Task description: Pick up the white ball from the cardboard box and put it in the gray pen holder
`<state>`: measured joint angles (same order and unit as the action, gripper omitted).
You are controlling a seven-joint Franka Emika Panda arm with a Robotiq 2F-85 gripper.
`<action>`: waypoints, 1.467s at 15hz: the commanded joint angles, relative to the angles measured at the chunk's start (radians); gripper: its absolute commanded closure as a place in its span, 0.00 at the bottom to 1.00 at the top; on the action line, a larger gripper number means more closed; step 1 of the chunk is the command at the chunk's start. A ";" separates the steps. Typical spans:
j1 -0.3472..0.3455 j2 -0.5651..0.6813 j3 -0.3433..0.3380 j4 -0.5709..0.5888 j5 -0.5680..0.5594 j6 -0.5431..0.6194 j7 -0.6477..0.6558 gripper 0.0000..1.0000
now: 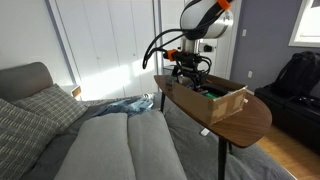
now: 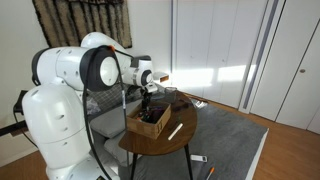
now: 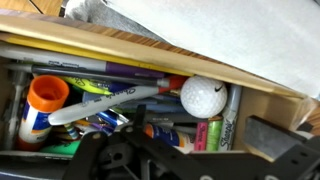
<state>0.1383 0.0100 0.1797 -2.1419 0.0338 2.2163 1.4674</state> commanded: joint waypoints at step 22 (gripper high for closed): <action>-0.014 -0.185 0.013 -0.234 0.018 0.305 -0.095 0.04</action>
<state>0.1201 -0.2054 0.2035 -2.3822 0.0089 2.4805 1.4391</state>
